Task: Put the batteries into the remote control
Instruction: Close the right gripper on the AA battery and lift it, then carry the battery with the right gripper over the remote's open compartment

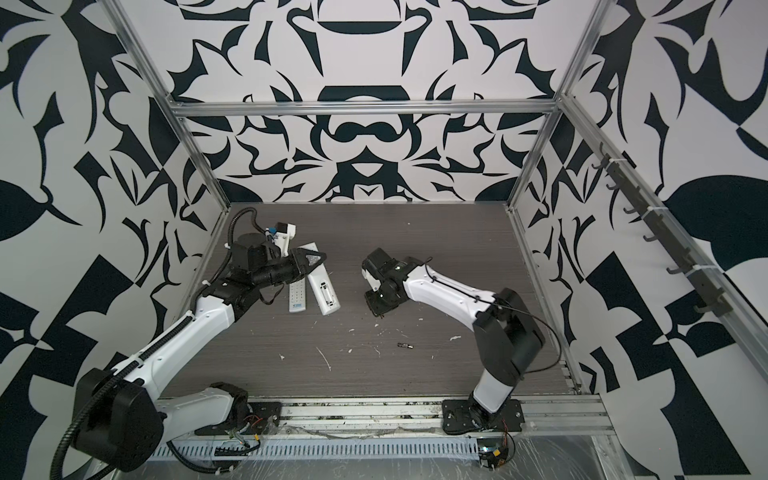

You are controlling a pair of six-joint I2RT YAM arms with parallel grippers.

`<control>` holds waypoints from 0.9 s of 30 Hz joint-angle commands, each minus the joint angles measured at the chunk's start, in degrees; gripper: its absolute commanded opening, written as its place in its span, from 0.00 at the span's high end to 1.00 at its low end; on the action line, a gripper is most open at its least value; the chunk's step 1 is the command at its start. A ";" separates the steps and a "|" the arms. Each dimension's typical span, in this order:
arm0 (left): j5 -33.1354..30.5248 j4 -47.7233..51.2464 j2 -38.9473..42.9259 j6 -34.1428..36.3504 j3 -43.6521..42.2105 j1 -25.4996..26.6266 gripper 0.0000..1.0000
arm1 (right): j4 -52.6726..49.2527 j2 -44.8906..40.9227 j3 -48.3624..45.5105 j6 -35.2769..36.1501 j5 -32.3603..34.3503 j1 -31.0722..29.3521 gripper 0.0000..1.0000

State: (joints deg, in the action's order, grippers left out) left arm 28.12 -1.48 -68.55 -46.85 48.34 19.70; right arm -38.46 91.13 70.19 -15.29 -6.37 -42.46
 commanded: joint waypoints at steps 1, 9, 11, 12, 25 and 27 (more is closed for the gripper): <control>1.35 -2.88 -0.45 -1.19 0.67 -0.50 1.00 | 4.52 -8.25 0.64 -1.20 -0.18 0.18 1.00; 1.41 -6.76 -1.80 -4.13 2.49 -0.63 1.00 | 9.83 -14.20 8.03 -3.34 -5.67 -0.05 1.00; 1.27 -7.74 -2.23 -4.86 3.10 -0.59 1.00 | 11.16 -13.63 10.18 -3.98 -6.48 -0.62 1.00; 1.29 -8.10 -2.49 -5.15 3.39 -0.63 1.00 | 11.96 -13.23 11.24 -4.19 -6.78 -1.04 1.00; 0.97 -12.04 -2.40 -8.28 2.95 -0.63 1.00 | 18.41 -7.28 14.44 -5.31 -7.46 -6.54 1.00; 0.91 -12.40 -2.20 -8.65 2.73 -0.63 1.00 | 18.55 -6.85 14.19 -5.02 -6.89 -7.42 1.00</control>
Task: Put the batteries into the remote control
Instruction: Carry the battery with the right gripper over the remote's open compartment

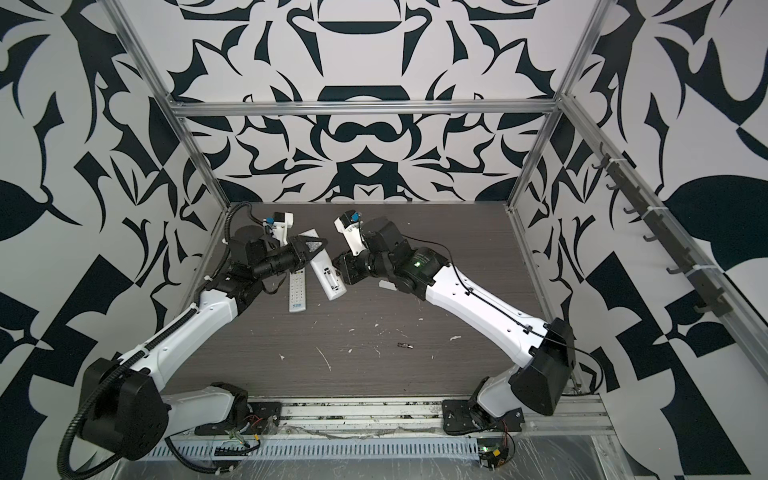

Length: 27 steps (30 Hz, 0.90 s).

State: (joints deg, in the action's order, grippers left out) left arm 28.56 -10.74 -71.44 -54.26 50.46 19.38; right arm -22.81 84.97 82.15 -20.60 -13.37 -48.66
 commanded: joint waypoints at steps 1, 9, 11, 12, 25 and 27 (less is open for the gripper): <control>0.50 -3.30 0.77 -1.42 0.53 -0.30 1.00 | 3.07 -0.52 2.14 0.32 0.39 -1.48 1.00; 0.68 -3.23 1.63 -1.70 0.00 -0.28 1.00 | 3.51 0.35 1.37 0.99 2.99 -2.11 1.00; 0.75 -3.23 1.83 -1.78 -0.10 -0.26 1.00 | 3.74 0.59 1.42 1.09 3.36 -2.21 1.00; 0.77 -3.32 1.95 -1.75 -0.22 -0.30 1.00 | 3.53 0.85 1.66 1.13 3.74 -2.28 1.00; 0.23 -3.45 3.26 -2.41 -1.06 -0.30 1.00 | 1.88 3.17 2.84 1.92 4.69 -2.75 1.00; 0.10 -3.78 3.25 -2.59 -1.07 -0.30 1.00 | 1.71 3.42 2.63 1.95 4.35 -2.76 1.00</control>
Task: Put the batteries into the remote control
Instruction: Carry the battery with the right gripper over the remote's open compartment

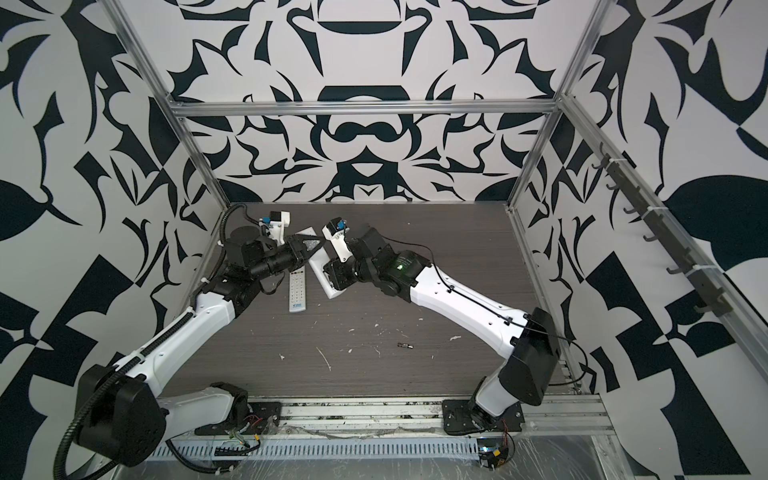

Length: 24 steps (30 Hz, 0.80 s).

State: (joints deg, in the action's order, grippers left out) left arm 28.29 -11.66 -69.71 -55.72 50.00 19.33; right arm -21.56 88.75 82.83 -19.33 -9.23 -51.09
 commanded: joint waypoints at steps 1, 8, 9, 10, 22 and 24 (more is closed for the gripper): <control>0.24 -3.02 1.49 -1.25 -0.61 -0.26 1.00 | 0.47 -0.41 1.89 0.57 0.08 -0.37 1.00; 0.33 -3.86 0.46 -1.32 -0.07 -0.26 1.00 | 0.29 -0.66 0.88 -0.47 -1.21 -0.46 1.00; 0.31 -3.97 0.37 -1.40 -0.06 -0.26 1.00 | 0.31 -0.70 0.78 -0.72 -1.48 -0.46 1.00; 0.29 -4.24 0.15 -1.45 0.04 -0.25 1.00 | 0.13 -0.68 0.54 -0.88 -1.73 -0.49 1.00; 0.79 -6.18 -1.19 -1.98 0.20 -0.26 1.00 | -1.90 0.02 0.38 -2.28 -3.77 -0.44 0.95; 0.73 -6.45 -1.47 -2.03 0.27 -0.26 1.00 | -1.90 0.11 0.81 -2.17 -3.95 -0.44 0.89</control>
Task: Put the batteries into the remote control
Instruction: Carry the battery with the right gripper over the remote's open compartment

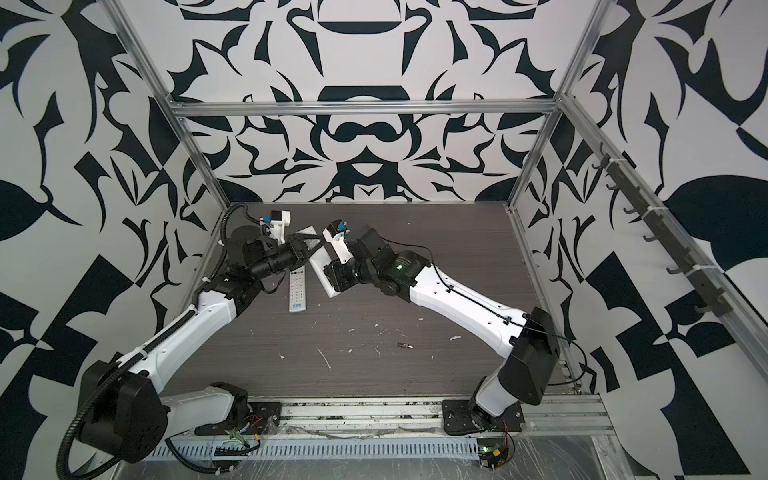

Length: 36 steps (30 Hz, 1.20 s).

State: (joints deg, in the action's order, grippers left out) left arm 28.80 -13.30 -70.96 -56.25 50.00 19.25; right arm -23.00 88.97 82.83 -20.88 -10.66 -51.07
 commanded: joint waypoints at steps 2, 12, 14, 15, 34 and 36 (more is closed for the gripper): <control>0.29 -4.95 -0.41 -1.53 0.47 -0.17 1.00 | -0.64 0.15 1.21 -0.43 -2.75 -0.51 0.83; 0.74 -5.09 -0.94 -1.25 0.75 -0.17 1.00 | -0.94 0.07 1.81 0.12 -2.79 -0.44 0.76; 0.83 -5.07 -1.02 -1.23 0.88 -0.18 1.00 | -1.15 -0.02 1.85 0.07 -2.62 -0.48 0.76; 0.84 -5.07 -1.02 -1.24 0.89 -0.21 1.00 | -1.32 0.03 1.83 0.11 -2.53 -0.48 0.76; 4.93 -5.33 -1.63 -0.88 1.50 -0.60 1.00 | -7.09 -2.78 4.91 3.15 0.70 -0.49 0.47; 6.01 -5.33 -1.64 -0.98 1.68 -0.92 1.00 | -8.68 -3.18 5.79 3.97 1.68 -0.51 0.45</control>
State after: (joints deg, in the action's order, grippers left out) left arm 31.55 -16.47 -72.60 -57.01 50.02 18.90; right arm -29.34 89.19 85.69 -18.85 -11.49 -51.64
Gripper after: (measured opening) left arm 0.213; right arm 0.546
